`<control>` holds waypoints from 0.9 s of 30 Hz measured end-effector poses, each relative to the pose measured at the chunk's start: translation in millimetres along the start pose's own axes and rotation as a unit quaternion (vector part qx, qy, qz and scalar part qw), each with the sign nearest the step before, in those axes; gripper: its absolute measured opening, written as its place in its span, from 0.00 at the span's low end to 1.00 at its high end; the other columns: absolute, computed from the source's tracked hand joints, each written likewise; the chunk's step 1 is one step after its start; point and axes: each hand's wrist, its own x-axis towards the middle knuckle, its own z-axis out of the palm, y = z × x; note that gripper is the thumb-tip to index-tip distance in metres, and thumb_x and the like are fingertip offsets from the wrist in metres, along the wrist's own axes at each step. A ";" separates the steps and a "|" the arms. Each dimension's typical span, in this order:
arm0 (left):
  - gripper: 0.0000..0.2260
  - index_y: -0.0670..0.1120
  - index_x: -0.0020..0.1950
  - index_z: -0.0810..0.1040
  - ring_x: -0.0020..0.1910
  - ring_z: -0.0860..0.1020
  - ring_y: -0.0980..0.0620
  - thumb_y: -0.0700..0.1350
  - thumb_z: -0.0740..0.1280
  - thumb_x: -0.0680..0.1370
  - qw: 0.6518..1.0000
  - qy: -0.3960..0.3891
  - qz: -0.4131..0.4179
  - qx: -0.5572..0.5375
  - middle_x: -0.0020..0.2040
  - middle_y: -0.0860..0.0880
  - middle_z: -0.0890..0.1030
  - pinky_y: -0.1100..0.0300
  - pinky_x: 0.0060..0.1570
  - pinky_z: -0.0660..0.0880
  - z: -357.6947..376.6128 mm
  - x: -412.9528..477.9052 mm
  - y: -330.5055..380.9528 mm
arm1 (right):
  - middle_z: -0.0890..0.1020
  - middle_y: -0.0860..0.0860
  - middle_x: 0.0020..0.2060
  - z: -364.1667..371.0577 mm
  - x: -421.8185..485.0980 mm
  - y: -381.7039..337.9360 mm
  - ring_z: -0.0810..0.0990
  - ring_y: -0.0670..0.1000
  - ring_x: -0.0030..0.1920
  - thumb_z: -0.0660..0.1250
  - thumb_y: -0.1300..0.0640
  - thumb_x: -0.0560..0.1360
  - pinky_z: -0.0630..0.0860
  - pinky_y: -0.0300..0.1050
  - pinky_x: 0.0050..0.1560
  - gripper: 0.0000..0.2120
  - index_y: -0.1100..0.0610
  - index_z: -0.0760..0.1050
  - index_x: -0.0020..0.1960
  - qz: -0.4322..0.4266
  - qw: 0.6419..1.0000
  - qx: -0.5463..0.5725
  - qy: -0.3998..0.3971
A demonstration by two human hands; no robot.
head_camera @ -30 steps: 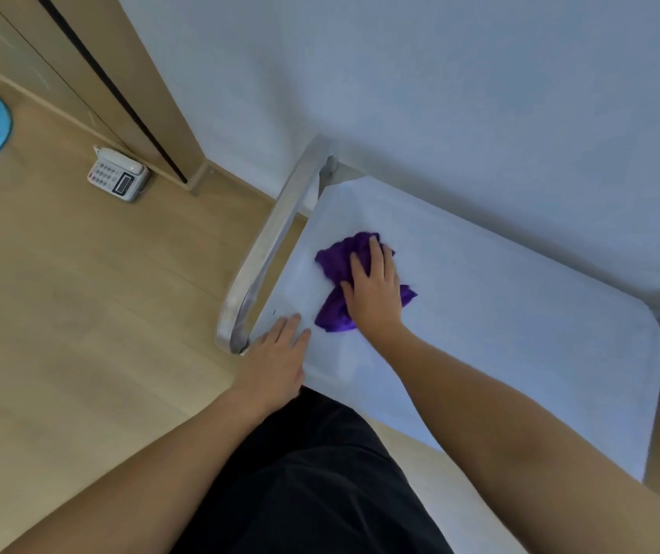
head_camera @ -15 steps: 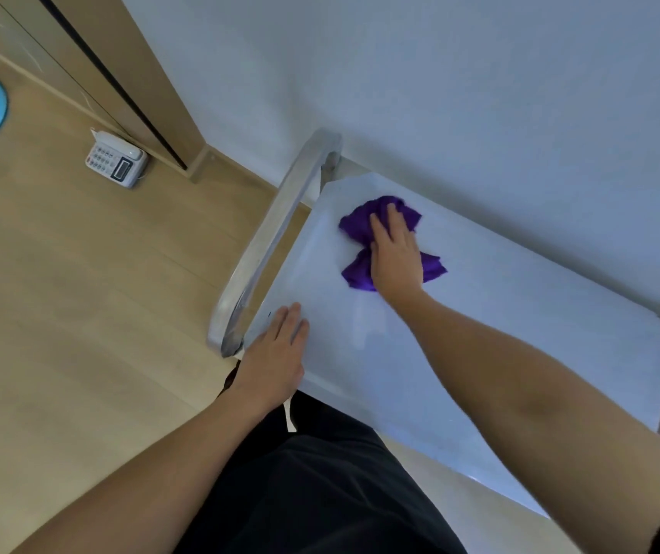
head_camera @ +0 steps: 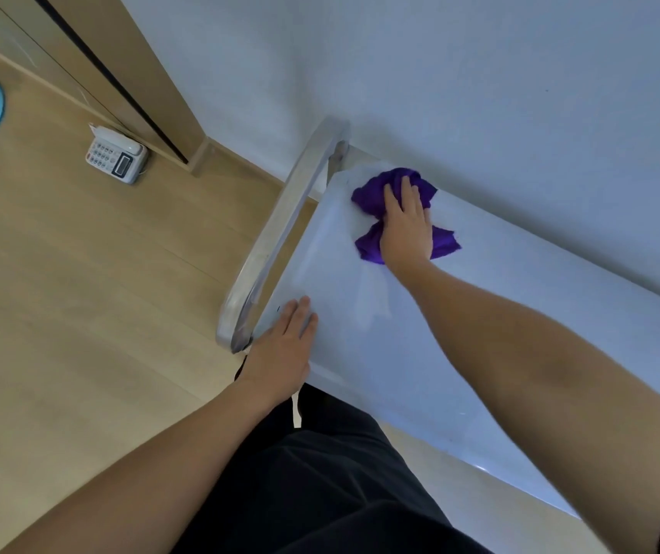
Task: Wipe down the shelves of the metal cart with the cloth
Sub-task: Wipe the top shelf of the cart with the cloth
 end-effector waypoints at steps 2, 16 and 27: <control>0.30 0.39 0.76 0.59 0.77 0.55 0.40 0.43 0.63 0.75 1.000 -0.004 -0.017 0.008 0.78 0.39 0.54 0.53 0.64 0.72 1.7 2.2 5.7 | 0.50 0.54 0.79 -0.3 -6.2 -15.5 0.49 0.57 0.78 0.61 0.63 0.76 0.52 0.59 0.76 0.33 0.51 0.54 0.78 0.015 1.000 -0.001 0.005; 0.30 0.39 0.78 0.50 0.78 0.47 0.41 0.44 0.59 0.79 1.000 -0.004 -0.026 0.012 0.79 0.39 0.44 0.53 0.71 0.62 5.7 3.7 8.8 | 0.52 0.55 0.78 -2.4 -18.1 19.8 0.50 0.56 0.78 0.57 0.63 0.79 0.51 0.56 0.76 0.28 0.51 0.56 0.77 0.059 0.998 0.012 -0.004; 0.34 0.36 0.74 0.61 0.75 0.58 0.35 0.48 0.69 0.73 0.998 -0.021 -0.020 0.049 0.76 0.34 0.55 0.49 0.68 0.67 4.5 1.5 11.4 | 0.67 0.56 0.73 27.8 -110.4 3.4 0.67 0.59 0.72 0.68 0.60 0.75 0.71 0.58 0.66 0.25 0.54 0.69 0.71 -0.199 0.980 0.023 -0.007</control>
